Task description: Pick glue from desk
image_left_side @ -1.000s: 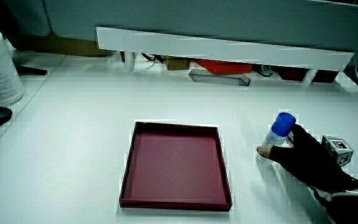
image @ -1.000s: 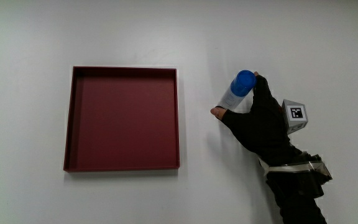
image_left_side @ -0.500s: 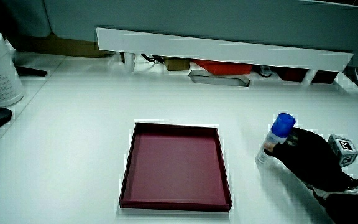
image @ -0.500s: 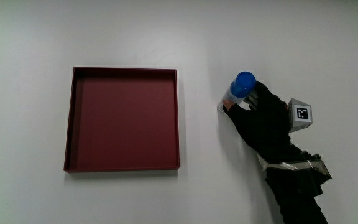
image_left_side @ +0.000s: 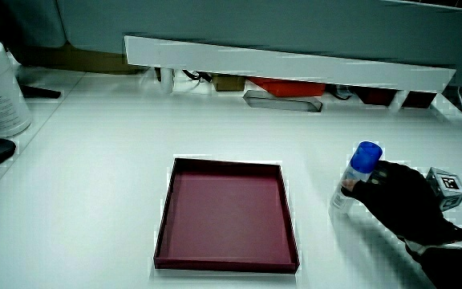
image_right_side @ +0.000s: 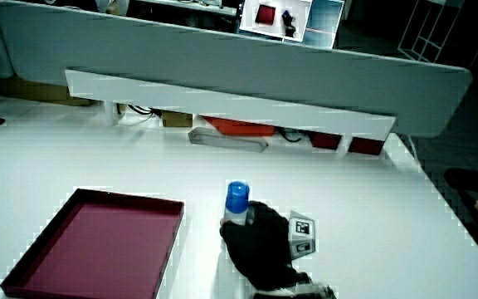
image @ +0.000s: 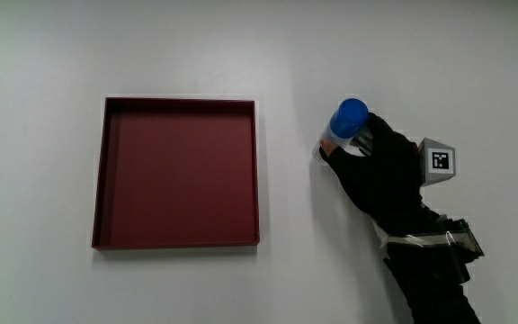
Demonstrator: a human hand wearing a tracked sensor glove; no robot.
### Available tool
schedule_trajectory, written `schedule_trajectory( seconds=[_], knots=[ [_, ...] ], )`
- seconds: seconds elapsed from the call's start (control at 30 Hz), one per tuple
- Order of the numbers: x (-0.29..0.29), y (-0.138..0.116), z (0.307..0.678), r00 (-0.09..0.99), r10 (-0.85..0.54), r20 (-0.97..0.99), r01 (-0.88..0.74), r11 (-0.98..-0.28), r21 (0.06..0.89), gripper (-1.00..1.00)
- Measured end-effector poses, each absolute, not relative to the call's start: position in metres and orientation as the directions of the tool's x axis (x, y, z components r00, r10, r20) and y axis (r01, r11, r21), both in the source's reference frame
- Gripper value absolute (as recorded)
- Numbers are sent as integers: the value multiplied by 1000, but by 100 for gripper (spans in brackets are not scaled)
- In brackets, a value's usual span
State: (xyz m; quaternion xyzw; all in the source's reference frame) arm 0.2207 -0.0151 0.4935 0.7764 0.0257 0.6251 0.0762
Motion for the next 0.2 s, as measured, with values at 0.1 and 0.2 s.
schedule_trajectory(
  seconds=[0.1,0.2],
  knots=[
    [207,-23,479,218,110,970,-91,-987,133,100],
    [189,-30,462,172,39,984,-135,-989,63,100]
  ],
)
